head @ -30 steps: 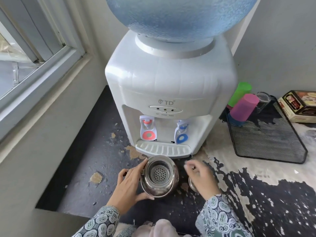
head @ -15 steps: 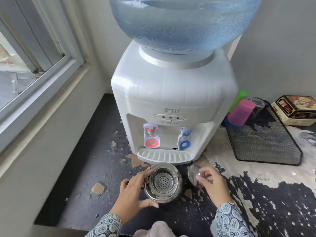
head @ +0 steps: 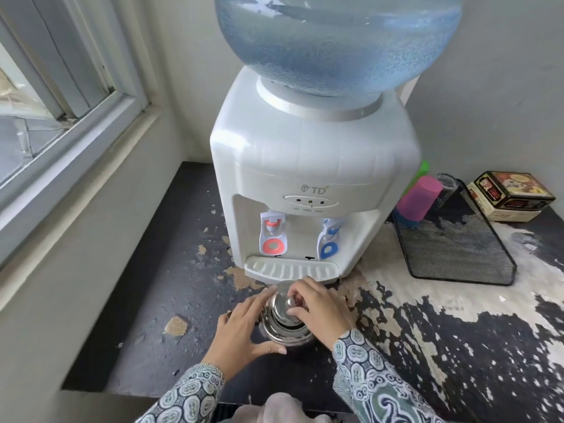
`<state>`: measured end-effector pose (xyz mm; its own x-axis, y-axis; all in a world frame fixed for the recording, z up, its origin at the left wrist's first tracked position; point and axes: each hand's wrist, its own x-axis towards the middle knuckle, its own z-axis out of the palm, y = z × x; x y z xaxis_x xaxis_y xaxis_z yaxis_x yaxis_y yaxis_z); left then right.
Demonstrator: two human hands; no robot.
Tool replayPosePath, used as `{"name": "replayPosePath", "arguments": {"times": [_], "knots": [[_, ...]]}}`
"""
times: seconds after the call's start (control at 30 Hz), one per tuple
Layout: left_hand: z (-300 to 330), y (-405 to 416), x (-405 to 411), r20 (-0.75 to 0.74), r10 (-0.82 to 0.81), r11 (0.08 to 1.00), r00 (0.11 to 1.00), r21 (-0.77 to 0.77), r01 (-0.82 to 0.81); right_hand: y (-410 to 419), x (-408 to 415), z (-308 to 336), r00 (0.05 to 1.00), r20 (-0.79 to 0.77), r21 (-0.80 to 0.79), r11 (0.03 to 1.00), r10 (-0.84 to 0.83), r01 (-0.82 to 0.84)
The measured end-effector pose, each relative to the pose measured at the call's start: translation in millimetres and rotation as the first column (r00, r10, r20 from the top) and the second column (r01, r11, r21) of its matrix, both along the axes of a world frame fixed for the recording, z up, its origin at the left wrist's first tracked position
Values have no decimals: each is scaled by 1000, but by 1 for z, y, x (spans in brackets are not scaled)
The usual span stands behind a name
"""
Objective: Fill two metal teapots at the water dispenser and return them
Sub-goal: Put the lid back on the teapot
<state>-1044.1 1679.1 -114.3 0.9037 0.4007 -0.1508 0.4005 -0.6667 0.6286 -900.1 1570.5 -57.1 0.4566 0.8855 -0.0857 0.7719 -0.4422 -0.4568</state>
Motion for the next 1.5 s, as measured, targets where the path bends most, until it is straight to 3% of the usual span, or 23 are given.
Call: {"name": "replayPosePath", "arguments": {"times": [0.3, 0.47, 0.63, 0.8, 0.97, 1.1, 1.33, 1.5], "knots": [[-2, 5, 2, -20, -53, 999, 998, -4, 53, 5, 4, 4, 993, -119, -147, 989, 7, -24], [5, 7, 6, -108, -81, 996, 991, 14, 83, 19, 11, 7, 989, -145, -315, 946, 32, -77], [4, 10, 10, -186, -133, 990, 973, 26, 140, 28, 14, 4, 983, -134, -362, 917, 129, -170], [15, 14, 17, -185, -146, 989, 972, -5, 147, 28, 26, 0, 956, -277, -332, 924, 97, -190], [33, 30, 27, -226, -206, 978, 952, -16, 208, 41, 45, 10, 870, -492, -388, 883, 43, -264], [40, 38, 33, -216, -172, 984, 961, 5, 177, 29, 49, 14, 716, -691, -284, 950, -105, -134], [42, 24, 29, -194, -27, 963, 981, 259, 77, -6, 17, -5, 819, -567, 75, 986, -82, 151], [43, 17, 29, -116, -12, 973, 993, 227, 38, -16, 12, -8, 809, -574, 180, 943, -130, 279]]}}
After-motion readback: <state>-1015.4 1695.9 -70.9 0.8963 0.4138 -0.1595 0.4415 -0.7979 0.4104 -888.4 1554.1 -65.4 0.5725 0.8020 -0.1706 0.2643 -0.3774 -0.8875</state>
